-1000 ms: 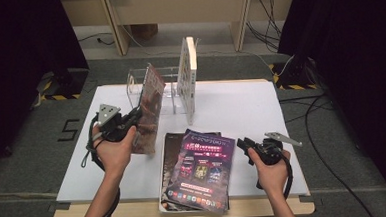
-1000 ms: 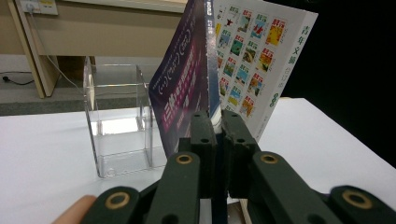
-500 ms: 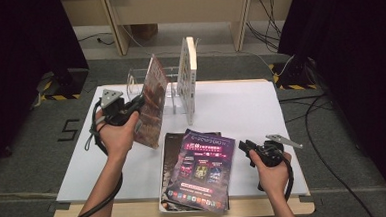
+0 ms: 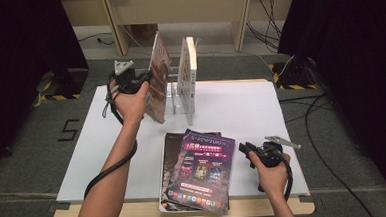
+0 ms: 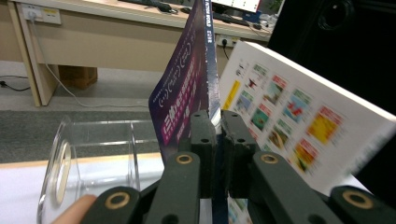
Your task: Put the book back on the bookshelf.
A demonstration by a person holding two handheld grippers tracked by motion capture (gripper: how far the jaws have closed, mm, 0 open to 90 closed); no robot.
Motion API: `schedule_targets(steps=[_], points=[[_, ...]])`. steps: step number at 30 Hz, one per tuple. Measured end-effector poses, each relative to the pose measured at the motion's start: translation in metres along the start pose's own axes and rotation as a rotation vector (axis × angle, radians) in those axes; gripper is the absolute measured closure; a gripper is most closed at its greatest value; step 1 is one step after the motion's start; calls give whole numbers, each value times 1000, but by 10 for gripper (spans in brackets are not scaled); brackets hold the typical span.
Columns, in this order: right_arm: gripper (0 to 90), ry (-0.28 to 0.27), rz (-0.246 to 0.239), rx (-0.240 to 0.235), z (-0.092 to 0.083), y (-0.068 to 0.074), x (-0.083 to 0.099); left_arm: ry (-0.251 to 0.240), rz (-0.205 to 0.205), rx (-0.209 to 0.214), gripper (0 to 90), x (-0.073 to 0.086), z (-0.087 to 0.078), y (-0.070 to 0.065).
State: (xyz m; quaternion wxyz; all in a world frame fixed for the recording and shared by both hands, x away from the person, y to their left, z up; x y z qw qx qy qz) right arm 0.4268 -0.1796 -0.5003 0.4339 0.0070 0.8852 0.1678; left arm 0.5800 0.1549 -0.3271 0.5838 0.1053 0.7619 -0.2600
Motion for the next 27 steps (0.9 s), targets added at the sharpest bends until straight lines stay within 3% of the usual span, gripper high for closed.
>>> schedule_targets(steps=[5, 9, 15, 18, 25, 27], points=[[656, 11, -17, -3, 4, 0, 4, -46, 30, -32, 845, -3, 23, 13], [655, 15, -24, -4, 6, 0, 6, -74, 57, -46, 844, -1, 28, 17], [656, 20, -38, -2, 8, 1, 9, -119, 140, -86, 843, 15, 14, 18], [656, 17, -52, -8, 8, 5, 9, -131, 160, -104, 842, 27, 7, 24], [655, 17, -58, -11, 9, 6, 10, -99, 161, -103, 840, 49, -5, 31], [655, 20, -50, -10, 8, 6, 10, -96, 129, -105, 839, 52, -10, 35]])
Point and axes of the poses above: each handheld gripper's, and its own axes: z roughly forward along the jaws, x roughly out of its underside, y roughly to its left, the point moved 8 cm from there along z, roughly forward along the jaws, and after that the axes turned 13 degrees about x, right-handed, at the moved point
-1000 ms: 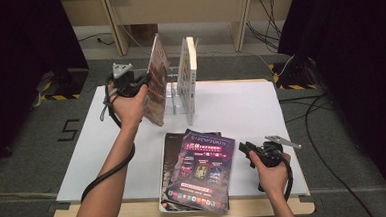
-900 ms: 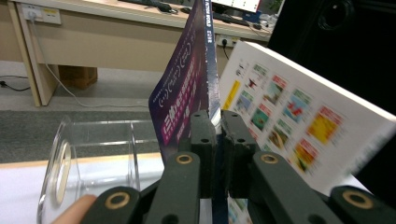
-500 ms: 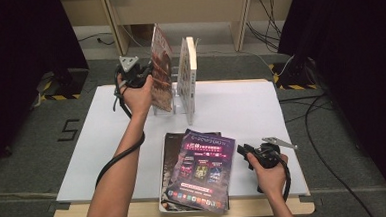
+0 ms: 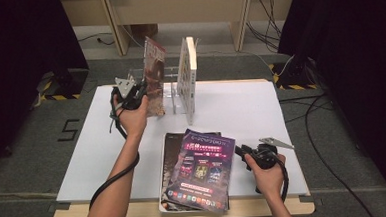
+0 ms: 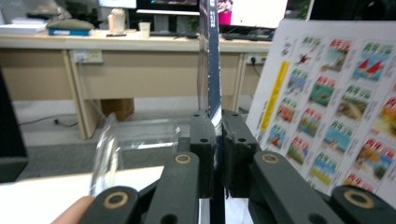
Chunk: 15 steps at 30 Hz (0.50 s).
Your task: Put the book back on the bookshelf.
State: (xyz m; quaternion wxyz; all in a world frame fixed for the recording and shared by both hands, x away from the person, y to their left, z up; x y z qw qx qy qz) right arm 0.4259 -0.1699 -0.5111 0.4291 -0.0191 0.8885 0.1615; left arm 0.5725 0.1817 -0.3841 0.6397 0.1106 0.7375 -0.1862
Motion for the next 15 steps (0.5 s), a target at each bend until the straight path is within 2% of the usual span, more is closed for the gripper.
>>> schedule_targets(steps=[2, 4, 6, 10, 12, 13, 15], points=[[654, -5, 3, 3, 0, -3, -1, 22, -27, 0, 829, 2, -4, 5], [654, -6, 0, 4, 0, -3, -1, 45, -57, 29, 825, 4, -7, 6], [653, -1, 8, 1, 0, -3, -1, 83, -47, 15, 828, 6, -8, 8], [648, -1, 9, -2, -1, -3, -1, 118, -80, 22, 809, 6, -9, 13], [646, 1, 10, -2, 0, -3, -1, 143, -120, 39, 794, 6, -7, 15], [640, 5, 13, -6, 1, -3, 0, 146, -152, 49, 750, 5, -6, 16], [634, 15, 17, -10, 2, -2, 1, 162, -160, 43, 726, 3, -4, 20]])
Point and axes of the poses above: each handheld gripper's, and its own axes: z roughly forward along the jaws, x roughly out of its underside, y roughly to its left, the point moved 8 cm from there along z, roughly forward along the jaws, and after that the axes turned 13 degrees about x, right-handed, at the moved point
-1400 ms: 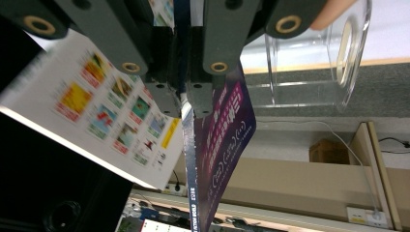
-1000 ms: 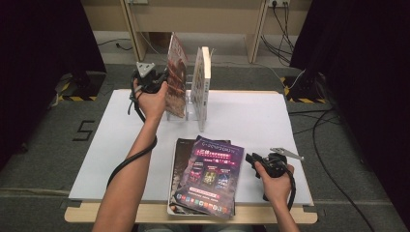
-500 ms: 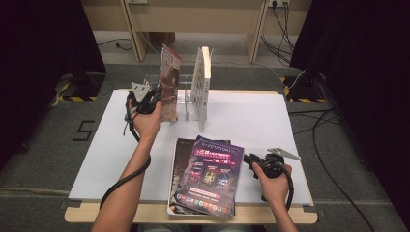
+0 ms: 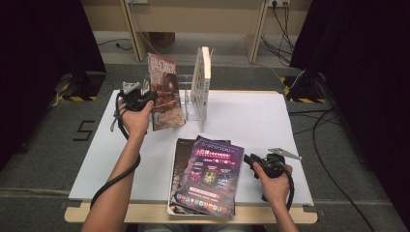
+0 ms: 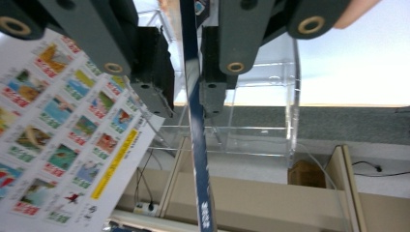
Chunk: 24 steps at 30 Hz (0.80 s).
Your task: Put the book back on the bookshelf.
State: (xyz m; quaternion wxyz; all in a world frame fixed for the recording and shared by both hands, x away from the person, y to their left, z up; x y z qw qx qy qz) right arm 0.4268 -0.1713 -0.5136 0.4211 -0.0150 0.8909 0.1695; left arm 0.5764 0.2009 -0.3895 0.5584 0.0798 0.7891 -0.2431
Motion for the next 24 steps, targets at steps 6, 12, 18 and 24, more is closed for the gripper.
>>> schedule_targets(steps=[6, 12, 18, 24], points=[[624, 24, 3, -7, 3, 0, 3, 19, -98, 34, 691, -10, 13, 8], [619, 24, 5, -9, 3, -1, 3, 47, -137, 38, 688, -24, 29, 12], [613, 39, 12, -12, 4, -3, 5, 83, -186, 50, 777, -26, 35, 15], [614, 38, 9, -11, 3, -1, 4, 98, -169, 91, 834, -26, 33, 6]])
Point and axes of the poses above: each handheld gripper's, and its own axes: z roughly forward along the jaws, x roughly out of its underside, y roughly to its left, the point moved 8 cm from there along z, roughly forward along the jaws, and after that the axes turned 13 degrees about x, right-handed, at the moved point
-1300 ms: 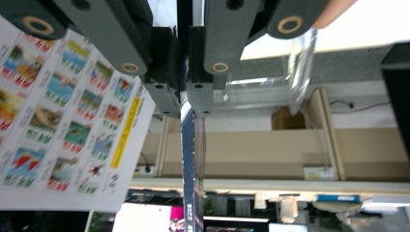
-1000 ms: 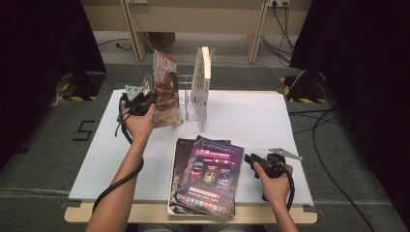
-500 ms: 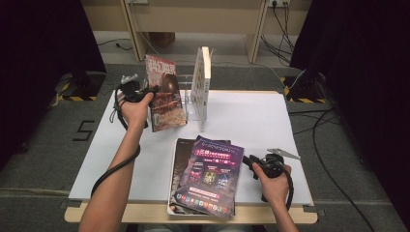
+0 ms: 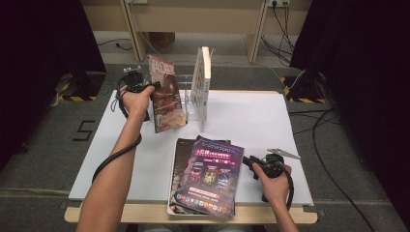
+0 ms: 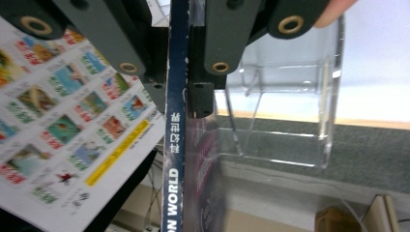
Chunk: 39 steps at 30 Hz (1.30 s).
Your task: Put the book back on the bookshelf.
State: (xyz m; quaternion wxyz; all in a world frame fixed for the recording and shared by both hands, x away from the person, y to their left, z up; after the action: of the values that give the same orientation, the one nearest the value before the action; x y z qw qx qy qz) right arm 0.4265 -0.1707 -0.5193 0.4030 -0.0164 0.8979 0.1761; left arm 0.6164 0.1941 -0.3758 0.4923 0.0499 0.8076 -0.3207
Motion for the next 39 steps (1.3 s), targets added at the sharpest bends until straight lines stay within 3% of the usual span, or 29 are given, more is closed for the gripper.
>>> schedule_targets(steps=[5, 9, 11, 14, 17, 20, 21, 23, 28, 31, 34, 37, 39], points=[[615, -5, 1, 2, -1, -1, 0, -36, 63, 6, 837, -4, -4, -14], [615, -9, 6, 2, -1, -2, -1, -91, 185, -3, 838, -17, -9, -35], [616, -11, 6, 1, -1, -2, -1, -154, 231, 2, 837, -28, -10, -45], [616, -12, 5, -1, -1, -1, -1, -230, 274, -2, 837, -37, -8, -50], [616, -16, -1, -1, 0, -3, 0, -262, 337, -56, 836, -31, 2, -45], [617, -18, -2, -2, -1, -3, -1, -232, 342, -77, 835, -12, 17, -33], [618, -19, -5, -4, -1, -3, -1, -227, 326, -78, 835, -6, 20, -29], [619, -20, -5, -4, -1, -3, -1, -249, 318, -65, 834, -1, 20, -27], [619, -22, -6, -2, 0, -4, -1, -199, 373, -54, 829, 0, 12, -33], [619, -23, -3, -3, -2, -3, -1, -154, 341, -42, 809, 4, 7, -32], [618, -25, -3, -2, -3, -3, -2, -116, 284, -36, 793, 6, -5, -31], [616, -25, -5, 0, -3, -4, -1, -72, 274, -27, 769, 7, -18, -31], [615, -21, -2, -1, -3, -3, 0, -68, 263, -31, 762, 8, -25, -30]])
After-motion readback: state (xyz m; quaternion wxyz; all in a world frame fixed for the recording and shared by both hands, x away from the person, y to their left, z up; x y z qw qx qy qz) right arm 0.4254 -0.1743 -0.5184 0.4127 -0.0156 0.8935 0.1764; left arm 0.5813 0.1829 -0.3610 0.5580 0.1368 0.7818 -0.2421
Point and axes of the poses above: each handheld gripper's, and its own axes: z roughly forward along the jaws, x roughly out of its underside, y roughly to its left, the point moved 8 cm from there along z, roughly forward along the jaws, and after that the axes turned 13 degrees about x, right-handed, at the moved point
